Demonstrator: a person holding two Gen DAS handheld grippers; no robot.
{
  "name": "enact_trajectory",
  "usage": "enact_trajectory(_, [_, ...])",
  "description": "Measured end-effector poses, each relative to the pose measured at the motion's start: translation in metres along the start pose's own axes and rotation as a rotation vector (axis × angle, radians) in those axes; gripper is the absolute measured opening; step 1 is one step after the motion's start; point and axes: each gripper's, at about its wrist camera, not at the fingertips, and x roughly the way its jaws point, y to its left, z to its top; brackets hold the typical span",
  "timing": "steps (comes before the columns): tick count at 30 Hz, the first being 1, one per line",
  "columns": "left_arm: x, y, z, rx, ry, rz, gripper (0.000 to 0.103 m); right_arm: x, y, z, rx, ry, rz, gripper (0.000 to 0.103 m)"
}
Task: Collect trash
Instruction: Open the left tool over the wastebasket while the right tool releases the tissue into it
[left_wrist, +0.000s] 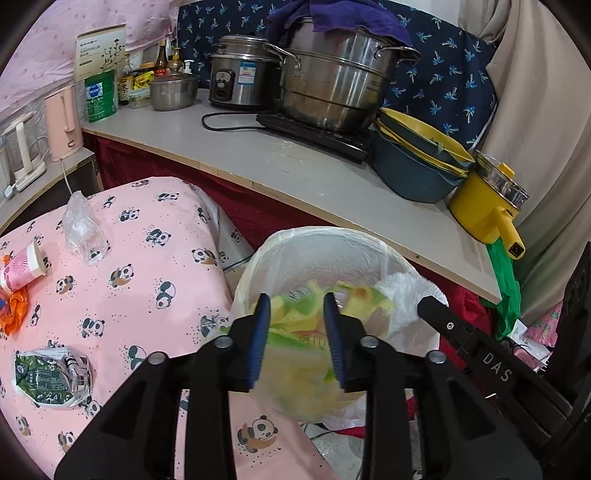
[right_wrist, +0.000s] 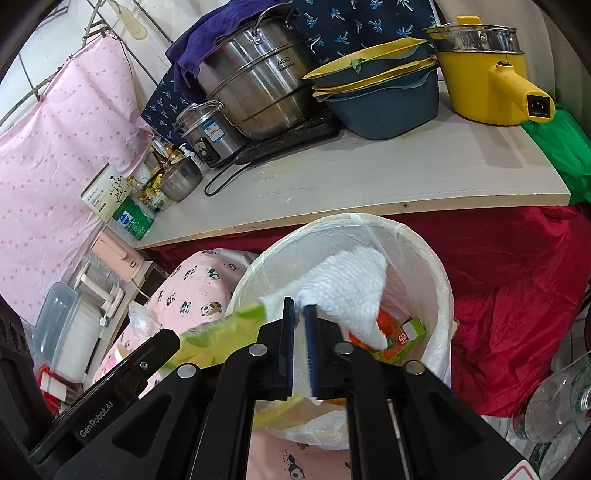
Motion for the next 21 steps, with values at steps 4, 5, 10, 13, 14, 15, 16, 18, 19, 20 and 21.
enact_trajectory(4, [-0.007,0.001,0.002,0.020,-0.027,0.029,0.034,0.002,0.003,0.001,0.005,0.000,0.012,0.010])
enact_trajectory(5, [-0.009,0.002,0.002,0.022,-0.035,0.028,0.034,0.003,0.005,0.001,0.002,0.003,0.013,0.010])
enact_trajectory(10, [-0.022,-0.002,0.010,0.041,-0.097,0.019,0.050,0.004,0.010,0.004,-0.005,-0.001,0.015,0.023])
enact_trajectory(13, [-0.022,-0.005,0.017,0.057,-0.101,0.030,0.050,-0.002,0.011,0.009,-0.003,-0.023,0.014,0.027])
enact_trajectory(14, [-0.022,-0.005,0.019,0.053,-0.101,0.036,0.050,-0.004,0.011,0.011,-0.003,-0.028,0.015,0.027])
enact_trajectory(15, [-0.022,-0.005,0.020,0.048,-0.103,0.037,0.050,-0.006,0.011,0.012,-0.003,-0.035,0.015,0.027])
enact_trajectory(16, [-0.023,-0.003,0.021,0.042,-0.104,0.035,0.050,-0.007,0.012,0.013,-0.004,-0.038,0.016,0.029])
enact_trajectory(18, [-0.024,0.000,0.021,0.030,-0.105,0.037,0.050,-0.007,0.013,0.014,-0.011,-0.036,0.019,0.031])
enact_trajectory(19, [-0.025,0.003,0.020,0.023,-0.105,0.044,0.051,-0.006,0.015,0.014,-0.013,-0.031,0.023,0.031])
enact_trajectory(20, [-0.025,0.005,0.020,0.017,-0.105,0.046,0.051,-0.006,0.015,0.013,-0.015,-0.029,0.026,0.031])
enact_trajectory(21, [-0.026,0.007,0.020,0.011,-0.105,0.048,0.051,-0.006,0.016,0.013,-0.018,-0.028,0.028,0.031])
